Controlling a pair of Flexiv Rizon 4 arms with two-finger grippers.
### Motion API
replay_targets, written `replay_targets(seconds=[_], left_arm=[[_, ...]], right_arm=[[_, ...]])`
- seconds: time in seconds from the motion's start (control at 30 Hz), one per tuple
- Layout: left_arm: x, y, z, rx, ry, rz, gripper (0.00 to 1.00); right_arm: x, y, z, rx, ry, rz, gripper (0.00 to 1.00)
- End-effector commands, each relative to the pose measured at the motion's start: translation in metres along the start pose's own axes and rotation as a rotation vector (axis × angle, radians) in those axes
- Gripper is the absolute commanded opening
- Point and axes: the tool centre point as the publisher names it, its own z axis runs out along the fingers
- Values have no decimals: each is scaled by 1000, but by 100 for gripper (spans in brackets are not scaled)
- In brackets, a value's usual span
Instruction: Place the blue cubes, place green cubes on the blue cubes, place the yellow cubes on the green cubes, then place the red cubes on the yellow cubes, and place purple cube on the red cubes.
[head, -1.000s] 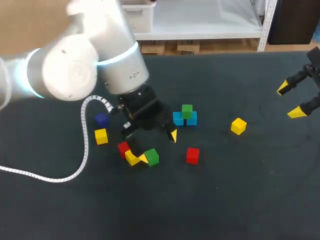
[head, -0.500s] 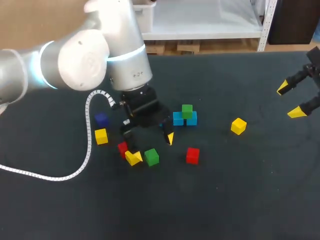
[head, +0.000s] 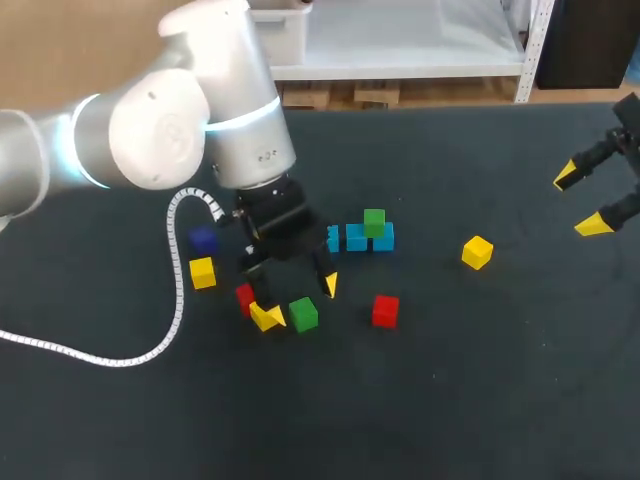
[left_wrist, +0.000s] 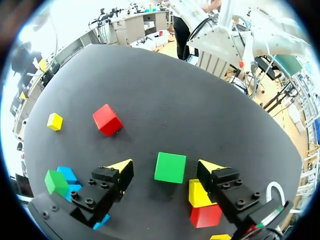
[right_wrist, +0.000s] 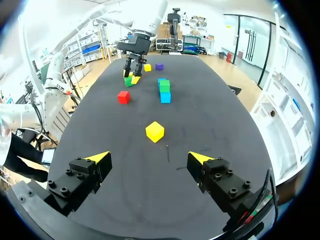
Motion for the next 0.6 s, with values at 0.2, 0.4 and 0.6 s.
replay_targets(seconds=[0.2,0.4,0.6], left_arm=[[8,-6,7,-6,-2,4,71],[10,-5,9,-4,1,15,35],[10,-4,10,-7,5,15,0]], right_arm=[[0,-1,0,-1,-2,-1,100],[0,-1,0,-1,-2,-1,100],[0,-1,0,-1,-2,-1,100]])
